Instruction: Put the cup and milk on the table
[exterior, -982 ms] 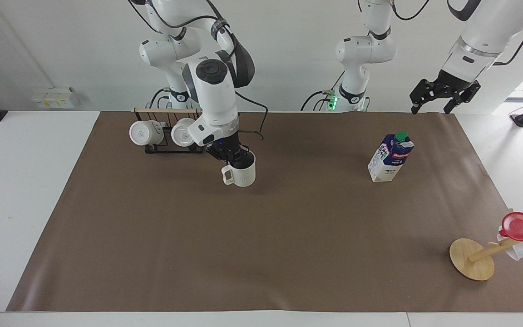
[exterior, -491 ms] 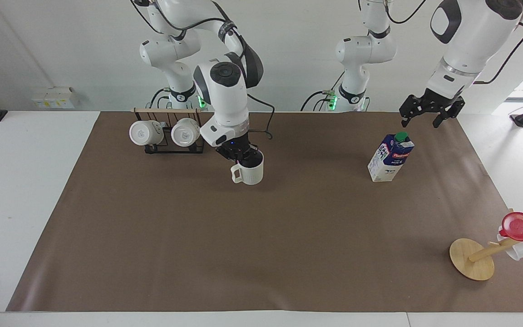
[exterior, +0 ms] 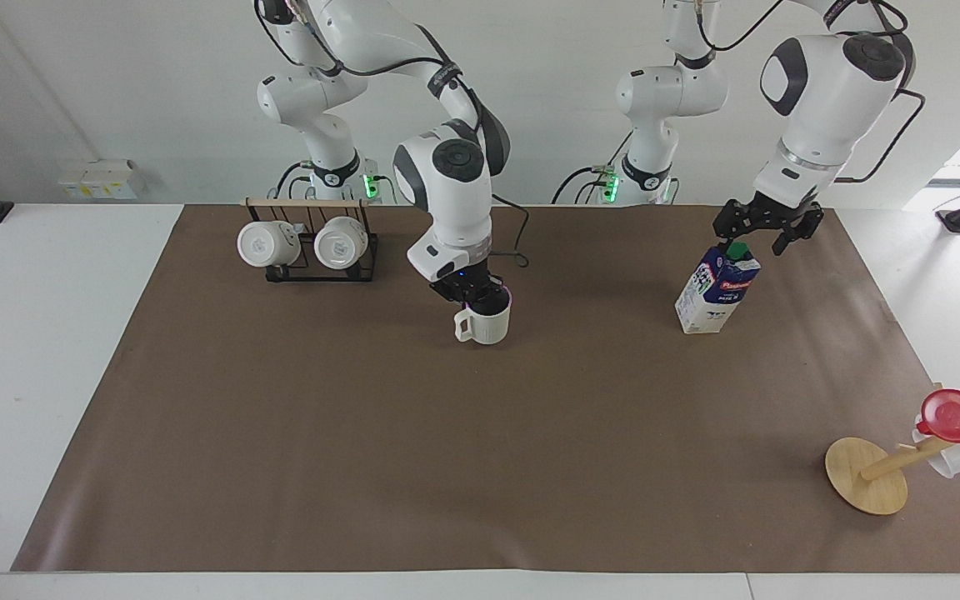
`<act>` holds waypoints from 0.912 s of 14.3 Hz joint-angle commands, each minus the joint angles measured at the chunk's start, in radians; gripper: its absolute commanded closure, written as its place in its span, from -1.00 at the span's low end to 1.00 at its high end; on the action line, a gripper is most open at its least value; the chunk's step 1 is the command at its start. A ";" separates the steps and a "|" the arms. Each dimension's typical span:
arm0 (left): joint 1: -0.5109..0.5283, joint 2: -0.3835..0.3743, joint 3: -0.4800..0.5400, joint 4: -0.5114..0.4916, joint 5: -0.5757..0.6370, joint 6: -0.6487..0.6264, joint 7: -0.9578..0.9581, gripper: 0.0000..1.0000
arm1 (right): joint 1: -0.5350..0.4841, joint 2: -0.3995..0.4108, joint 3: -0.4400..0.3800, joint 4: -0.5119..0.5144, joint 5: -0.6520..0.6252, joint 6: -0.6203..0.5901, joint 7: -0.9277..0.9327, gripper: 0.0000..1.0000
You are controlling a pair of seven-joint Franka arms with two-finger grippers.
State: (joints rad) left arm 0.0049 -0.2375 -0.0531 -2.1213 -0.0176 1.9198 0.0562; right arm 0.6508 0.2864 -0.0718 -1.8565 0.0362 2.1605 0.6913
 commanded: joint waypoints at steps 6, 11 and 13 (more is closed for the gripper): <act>-0.006 -0.085 0.004 -0.181 0.010 0.131 0.010 -1.00 | 0.006 -0.006 0.000 -0.043 -0.018 0.024 0.005 1.00; -0.009 -0.086 0.004 -0.230 0.010 0.212 0.010 -1.00 | 0.006 -0.006 0.000 -0.069 -0.018 0.039 -0.038 1.00; -0.023 -0.082 0.004 -0.230 0.010 0.231 0.010 -1.00 | 0.004 -0.004 0.000 -0.067 -0.018 0.035 -0.036 0.12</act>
State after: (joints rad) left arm 0.0025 -0.2911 -0.0560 -2.3179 -0.0176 2.1119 0.0601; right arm 0.6569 0.2962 -0.0725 -1.9014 0.0356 2.1725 0.6710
